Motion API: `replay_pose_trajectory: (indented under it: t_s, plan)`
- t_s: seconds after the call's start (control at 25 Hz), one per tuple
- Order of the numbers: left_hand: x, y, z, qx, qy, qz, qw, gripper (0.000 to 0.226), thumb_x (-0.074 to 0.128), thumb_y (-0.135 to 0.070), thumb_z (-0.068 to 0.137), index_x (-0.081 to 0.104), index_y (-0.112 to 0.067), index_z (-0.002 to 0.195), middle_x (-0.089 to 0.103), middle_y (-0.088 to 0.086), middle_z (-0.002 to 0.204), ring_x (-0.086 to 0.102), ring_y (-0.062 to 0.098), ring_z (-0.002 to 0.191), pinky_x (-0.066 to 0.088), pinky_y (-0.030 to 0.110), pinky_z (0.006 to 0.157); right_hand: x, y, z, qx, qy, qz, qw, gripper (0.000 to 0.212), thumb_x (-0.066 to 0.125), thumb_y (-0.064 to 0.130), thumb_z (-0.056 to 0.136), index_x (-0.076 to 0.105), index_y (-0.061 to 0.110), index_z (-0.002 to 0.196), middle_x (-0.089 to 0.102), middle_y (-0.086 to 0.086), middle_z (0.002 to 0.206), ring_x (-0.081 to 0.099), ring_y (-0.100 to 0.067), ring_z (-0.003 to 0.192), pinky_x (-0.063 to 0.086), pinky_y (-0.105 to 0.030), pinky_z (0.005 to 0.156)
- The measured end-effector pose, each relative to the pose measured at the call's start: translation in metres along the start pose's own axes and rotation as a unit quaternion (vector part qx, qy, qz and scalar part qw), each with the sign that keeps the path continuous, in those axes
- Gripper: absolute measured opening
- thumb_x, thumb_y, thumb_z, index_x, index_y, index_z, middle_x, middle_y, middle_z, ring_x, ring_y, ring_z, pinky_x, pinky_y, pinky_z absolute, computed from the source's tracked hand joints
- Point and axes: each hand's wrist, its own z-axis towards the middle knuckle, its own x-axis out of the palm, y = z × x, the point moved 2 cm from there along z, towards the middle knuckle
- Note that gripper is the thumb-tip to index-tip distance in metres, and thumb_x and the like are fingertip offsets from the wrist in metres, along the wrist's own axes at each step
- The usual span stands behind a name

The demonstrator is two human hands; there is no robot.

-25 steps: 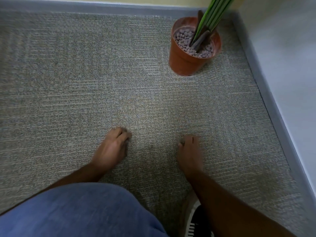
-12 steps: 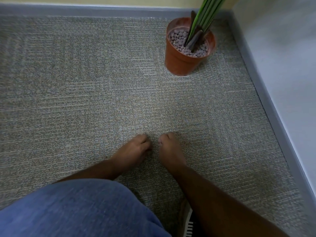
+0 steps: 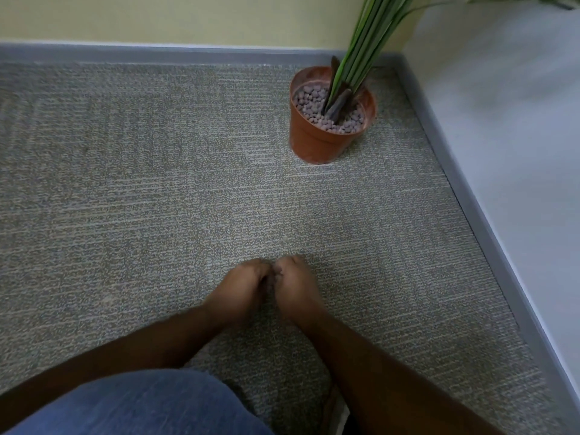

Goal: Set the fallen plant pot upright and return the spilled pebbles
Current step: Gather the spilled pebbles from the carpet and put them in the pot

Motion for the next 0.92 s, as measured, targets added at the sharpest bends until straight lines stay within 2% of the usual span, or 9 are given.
replay_pose_trajectory:
  t_s: [0.12,0.2,0.36,0.48,0.52,0.64,0.68,0.84,0.92]
  plan:
    - [-0.016,-0.012,0.030,-0.035,-0.025,-0.022,0.999,0.015,0.060,-0.010,0.086,0.065,-0.016,0.073,0.069,-0.007,0.074,0.064,0.010,0.071,0.046,0.026,0.067,-0.029,0.005,0.021,-0.017,-0.031,0.015,0.999,0.020,0.050,0.010,0.088,0.046,0.017,0.070,0.053,-0.009,0.083,0.048,-0.023,0.078,0.035,-0.035,0.066]
    - [-0.033,-0.021,0.056,-0.039,-0.041,-0.015,0.998,0.016,0.060,-0.010,0.085,0.066,-0.017,0.073,0.070,-0.007,0.070,0.065,0.009,0.067,0.048,0.025,0.064,-0.052,0.008,0.041,-0.027,-0.063,-0.009,0.998,0.018,0.051,0.004,0.088,0.053,0.010,0.071,0.055,-0.009,0.084,0.050,-0.022,0.078,0.040,-0.036,0.065]
    - [-0.076,-0.043,0.114,-0.038,-0.086,-0.004,0.996,0.022,0.061,-0.001,0.086,0.071,-0.018,0.075,0.068,-0.009,0.070,0.064,0.010,0.063,0.050,0.025,0.058,-0.105,0.028,0.088,-0.041,-0.130,-0.034,0.990,0.015,0.053,0.000,0.090,0.061,0.010,0.081,0.058,-0.005,0.092,0.058,-0.022,0.081,0.051,-0.039,0.068]
    - [-0.117,-0.060,0.162,-0.040,-0.125,-0.015,0.991,0.019,0.060,-0.001,0.090,0.072,-0.012,0.081,0.073,0.001,0.078,0.067,0.018,0.069,0.049,0.021,0.055,-0.152,0.044,0.128,-0.050,-0.183,-0.032,0.981,0.017,0.055,0.000,0.090,0.064,0.012,0.081,0.063,-0.002,0.090,0.061,-0.018,0.079,0.053,-0.034,0.068]
    - [-0.131,-0.065,0.177,-0.040,-0.138,-0.014,0.990,0.019,0.059,-0.001,0.090,0.072,-0.010,0.081,0.074,0.003,0.081,0.068,0.020,0.072,0.050,0.021,0.057,-0.166,0.049,0.140,-0.052,-0.196,-0.028,0.979,0.019,0.054,-0.001,0.088,0.064,0.012,0.080,0.065,-0.002,0.088,0.062,-0.018,0.078,0.053,-0.035,0.067]
    - [-0.164,-0.078,0.215,-0.030,-0.181,0.010,0.983,0.015,0.060,-0.002,0.089,0.075,-0.007,0.087,0.077,0.009,0.093,0.072,0.025,0.088,0.059,0.033,0.077,-0.198,0.064,0.169,-0.059,-0.234,-0.047,0.969,0.020,0.052,-0.003,0.086,0.065,0.011,0.080,0.066,-0.005,0.088,0.062,-0.021,0.081,0.052,-0.035,0.069]
    - [-0.173,-0.080,0.226,-0.032,-0.198,0.019,0.980,0.015,0.060,-0.002,0.089,0.075,-0.006,0.089,0.077,0.012,0.095,0.072,0.028,0.090,0.059,0.035,0.079,-0.205,0.068,0.178,-0.065,-0.244,-0.058,0.966,0.019,0.052,-0.004,0.086,0.066,0.010,0.081,0.066,-0.007,0.090,0.062,-0.022,0.083,0.052,-0.036,0.070]
    - [-0.188,-0.083,0.262,-0.026,-0.229,0.064,0.971,0.017,0.058,0.001,0.087,0.074,-0.005,0.091,0.075,0.017,0.096,0.070,0.034,0.092,0.059,0.042,0.080,-0.219,0.076,0.203,-0.073,-0.249,-0.102,0.960,0.012,0.059,0.005,0.092,0.068,0.012,0.091,0.062,-0.005,0.104,0.058,-0.017,0.087,0.046,-0.031,0.070]
    - [-0.190,-0.079,0.276,-0.028,-0.234,0.083,0.968,0.016,0.058,0.001,0.087,0.072,-0.005,0.092,0.074,0.016,0.095,0.069,0.033,0.090,0.058,0.043,0.077,-0.220,0.078,0.209,-0.083,-0.250,-0.121,0.957,0.012,0.059,0.008,0.094,0.068,0.010,0.101,0.059,-0.007,0.112,0.056,-0.018,0.089,0.047,-0.030,0.075]
